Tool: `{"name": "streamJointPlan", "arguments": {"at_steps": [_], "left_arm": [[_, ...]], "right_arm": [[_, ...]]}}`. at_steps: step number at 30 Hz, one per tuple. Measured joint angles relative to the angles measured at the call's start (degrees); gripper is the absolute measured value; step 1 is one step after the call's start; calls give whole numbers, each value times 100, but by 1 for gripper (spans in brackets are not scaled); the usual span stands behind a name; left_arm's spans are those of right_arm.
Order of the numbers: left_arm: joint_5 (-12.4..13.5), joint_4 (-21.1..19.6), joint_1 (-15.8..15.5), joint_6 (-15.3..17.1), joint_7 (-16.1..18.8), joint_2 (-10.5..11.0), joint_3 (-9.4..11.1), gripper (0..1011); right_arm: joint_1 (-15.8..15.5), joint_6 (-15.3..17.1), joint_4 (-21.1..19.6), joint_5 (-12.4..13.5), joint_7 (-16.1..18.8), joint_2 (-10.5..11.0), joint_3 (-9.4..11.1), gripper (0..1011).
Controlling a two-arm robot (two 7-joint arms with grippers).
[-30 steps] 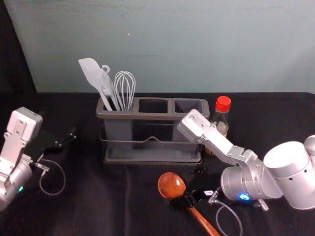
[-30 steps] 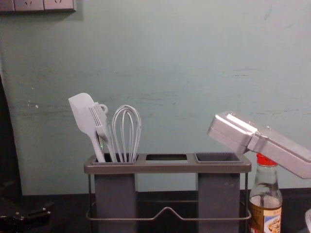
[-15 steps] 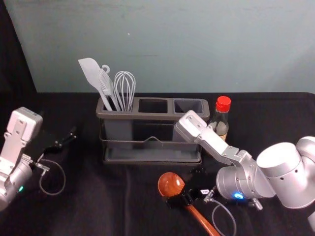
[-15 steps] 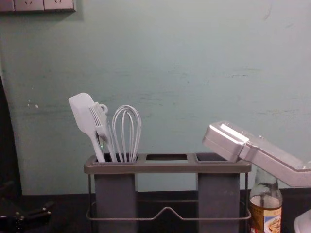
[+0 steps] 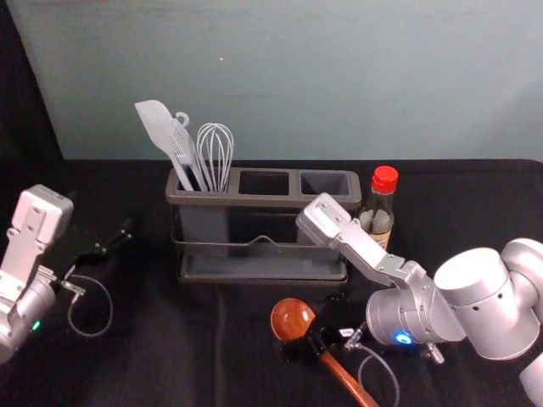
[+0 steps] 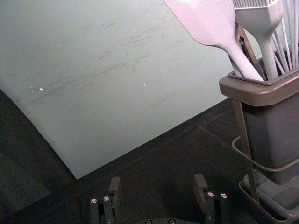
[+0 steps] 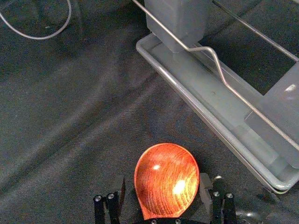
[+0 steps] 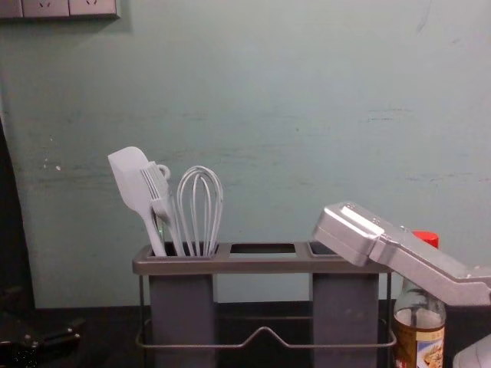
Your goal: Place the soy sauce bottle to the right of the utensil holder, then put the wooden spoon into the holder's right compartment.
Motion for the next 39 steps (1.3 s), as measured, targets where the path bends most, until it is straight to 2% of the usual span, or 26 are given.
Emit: {"name": "streamJointPlan", "arguments": {"at_steps": [9,24,39], "left_arm": [[0,0,0,0,0,0,0,1011],[0,0,0,0,0,0,0,1011],[0,0,0,0,0,0,0,1012]], "right_arm": [[24,-12,40,-89,44,-24,-39,1000],[119,-36,166,-402,87,-133,-197,1000],[117,-28,157,-379,84,-126,-194,1000]]}}
